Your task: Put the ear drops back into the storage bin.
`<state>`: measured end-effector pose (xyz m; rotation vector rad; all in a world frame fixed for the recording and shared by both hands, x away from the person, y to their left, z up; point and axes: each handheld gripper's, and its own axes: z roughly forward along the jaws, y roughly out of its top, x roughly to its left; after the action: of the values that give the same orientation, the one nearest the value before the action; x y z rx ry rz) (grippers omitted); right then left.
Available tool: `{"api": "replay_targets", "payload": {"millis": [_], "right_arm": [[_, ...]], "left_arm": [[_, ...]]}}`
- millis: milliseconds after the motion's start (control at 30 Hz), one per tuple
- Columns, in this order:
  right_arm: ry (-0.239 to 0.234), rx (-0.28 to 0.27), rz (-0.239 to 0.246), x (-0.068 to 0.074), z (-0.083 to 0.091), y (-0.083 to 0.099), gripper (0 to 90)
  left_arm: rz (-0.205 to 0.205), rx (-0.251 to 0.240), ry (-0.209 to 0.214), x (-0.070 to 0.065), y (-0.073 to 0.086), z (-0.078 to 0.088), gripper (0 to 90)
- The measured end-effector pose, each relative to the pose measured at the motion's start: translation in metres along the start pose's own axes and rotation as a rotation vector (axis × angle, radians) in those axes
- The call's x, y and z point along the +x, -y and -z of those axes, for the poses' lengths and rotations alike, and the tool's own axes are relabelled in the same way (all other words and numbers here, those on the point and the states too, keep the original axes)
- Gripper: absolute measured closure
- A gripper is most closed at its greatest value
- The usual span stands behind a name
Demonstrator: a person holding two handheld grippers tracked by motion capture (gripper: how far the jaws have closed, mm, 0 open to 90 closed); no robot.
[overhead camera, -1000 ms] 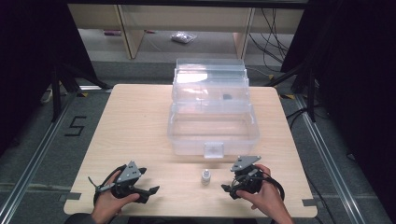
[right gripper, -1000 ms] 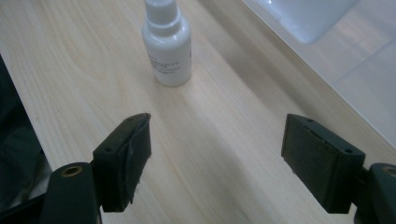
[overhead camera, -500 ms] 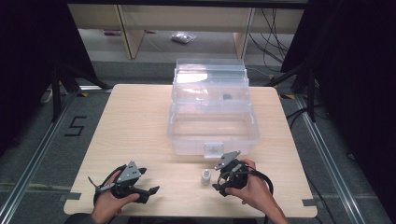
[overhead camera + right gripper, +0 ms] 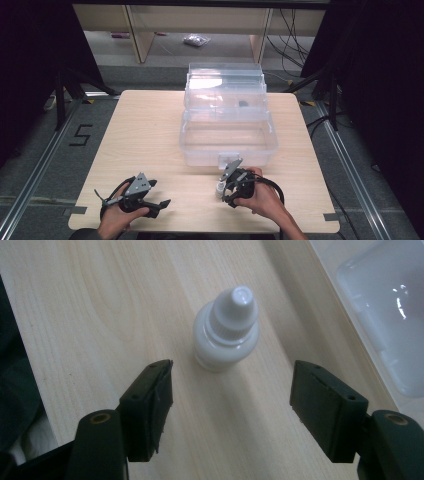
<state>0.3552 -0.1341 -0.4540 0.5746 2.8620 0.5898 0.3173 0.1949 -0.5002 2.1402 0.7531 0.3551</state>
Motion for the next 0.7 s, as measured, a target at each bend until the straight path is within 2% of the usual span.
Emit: {"api": "replay_targets", "payload": {"millis": [67, 133, 267, 300, 333, 367, 433, 467, 533, 567, 600, 633, 700], "right_arm": [[-0.003, 0.008, -0.012, 0.001, -0.001, -0.003, 36.3], [-0.014, 0.012, 0.004, 0.0, -0.004, -0.005, 37.0], [-0.029, 0.03, -0.012, -0.001, -0.007, -0.008, 38.8], [-0.035, 0.023, 0.003, -0.002, -0.009, -0.009, 39.0], [-0.035, 0.036, -0.029, -0.001, -0.009, -0.01, 39.4], [-0.05, 0.03, -0.011, -0.003, -0.01, -0.011, 39.9], [-0.051, 0.033, -0.001, -0.004, -0.012, -0.013, 40.7], [-0.05, 0.038, -0.012, -0.004, -0.012, -0.014, 40.9], [-0.055, 0.038, 0.003, -0.005, -0.013, -0.016, 41.8], [-0.051, 0.044, -0.02, -0.004, -0.013, -0.016, 42.1], [-0.061, 0.039, 0.002, -0.005, -0.015, -0.018, 42.7], [-0.058, 0.045, -0.012, -0.004, -0.015, -0.018, 43.3], [-0.064, 0.048, 0.006, -0.005, -0.017, -0.019, 44.4]], "left_arm": [[-0.004, -0.006, 0.0, 0.0, 0.0, 0.0, 15.9], [-0.004, -0.006, 0.001, 0.0, 0.0, 0.0, 15.9], [-0.004, -0.007, 0.003, 0.0, 0.0, 0.0, 15.9], [-0.003, -0.008, 0.003, 0.0, 0.0, 0.0, 15.9], [-0.003, -0.007, 0.003, 0.0, 0.0, 0.0, 15.9], [-0.002, -0.008, 0.003, 0.0, 0.001, 0.0, 15.9], [-0.003, -0.007, 0.002, 0.0, 0.0, 0.0, 15.9], [-0.003, -0.008, 0.002, 0.0, 0.0, 0.0, 15.9], [0.002, -0.007, 0.002, 0.0, 0.001, 0.0, 15.9], [-0.005, -0.007, 0.003, 0.0, 0.0, 0.0, 15.9], [-0.003, -0.008, 0.002, 0.0, 0.0, 0.0, 15.9], [-0.005, -0.006, 0.003, 0.001, 0.0, 0.0, 15.9], [-0.003, -0.007, 0.002, 0.001, 0.0, 0.0, 15.9]]}}
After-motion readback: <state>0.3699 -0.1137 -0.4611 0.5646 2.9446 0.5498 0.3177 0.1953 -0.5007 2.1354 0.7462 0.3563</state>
